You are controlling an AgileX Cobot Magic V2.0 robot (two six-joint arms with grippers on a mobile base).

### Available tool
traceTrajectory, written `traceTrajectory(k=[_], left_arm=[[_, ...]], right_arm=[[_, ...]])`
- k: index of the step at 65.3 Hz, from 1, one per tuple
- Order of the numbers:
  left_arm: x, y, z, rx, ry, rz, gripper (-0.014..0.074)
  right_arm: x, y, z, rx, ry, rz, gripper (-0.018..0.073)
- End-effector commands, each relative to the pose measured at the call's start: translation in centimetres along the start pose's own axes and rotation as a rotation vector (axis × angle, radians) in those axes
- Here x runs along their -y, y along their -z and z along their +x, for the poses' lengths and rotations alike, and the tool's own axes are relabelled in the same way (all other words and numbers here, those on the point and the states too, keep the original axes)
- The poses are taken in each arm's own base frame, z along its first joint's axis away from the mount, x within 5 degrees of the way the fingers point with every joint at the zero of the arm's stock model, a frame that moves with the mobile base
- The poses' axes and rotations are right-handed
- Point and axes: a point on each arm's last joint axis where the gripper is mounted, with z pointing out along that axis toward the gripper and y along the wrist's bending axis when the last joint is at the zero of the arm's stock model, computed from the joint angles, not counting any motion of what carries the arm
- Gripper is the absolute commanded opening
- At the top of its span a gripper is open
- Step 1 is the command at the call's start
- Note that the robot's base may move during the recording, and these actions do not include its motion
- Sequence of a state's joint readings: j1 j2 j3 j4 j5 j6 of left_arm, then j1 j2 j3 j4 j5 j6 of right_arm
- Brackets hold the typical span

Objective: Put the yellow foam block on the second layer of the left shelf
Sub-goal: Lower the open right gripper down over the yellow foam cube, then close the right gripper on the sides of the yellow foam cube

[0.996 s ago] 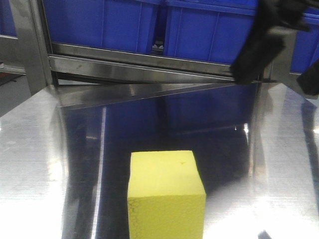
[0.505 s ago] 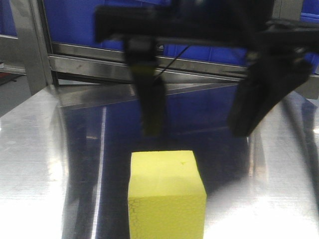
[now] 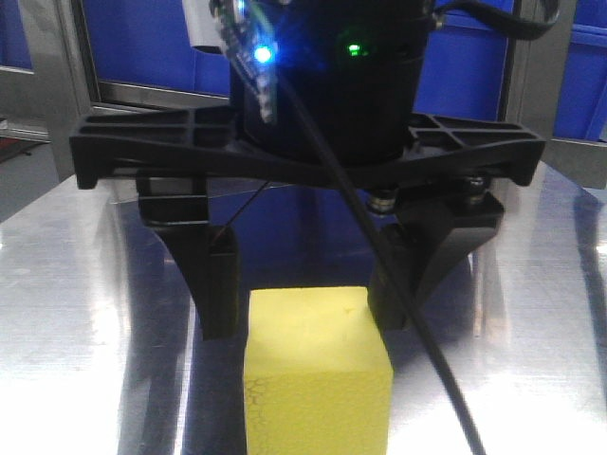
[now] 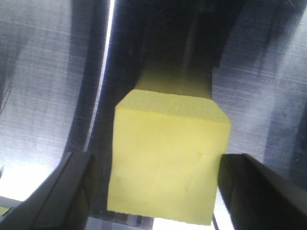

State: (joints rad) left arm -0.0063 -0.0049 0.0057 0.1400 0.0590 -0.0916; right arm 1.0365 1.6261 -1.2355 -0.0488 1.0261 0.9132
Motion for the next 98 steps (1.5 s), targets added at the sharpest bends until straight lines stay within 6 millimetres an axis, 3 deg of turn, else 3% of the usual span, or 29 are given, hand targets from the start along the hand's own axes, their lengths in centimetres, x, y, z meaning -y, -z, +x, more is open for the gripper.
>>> traceTrajectory(k=[1, 98], left_arm=[[0.1, 0.1, 0.0, 0.078, 0.011, 0.011, 0.0136], [0.1, 0.1, 0.0, 0.078, 0.011, 0.011, 0.0136]], right_arm=[[-0.3, 1.7, -0.6, 0.061, -0.008, -0.051, 0.0624], [-0.4, -2.0, -0.6, 0.037, 0.008, 0.002, 0.0621]])
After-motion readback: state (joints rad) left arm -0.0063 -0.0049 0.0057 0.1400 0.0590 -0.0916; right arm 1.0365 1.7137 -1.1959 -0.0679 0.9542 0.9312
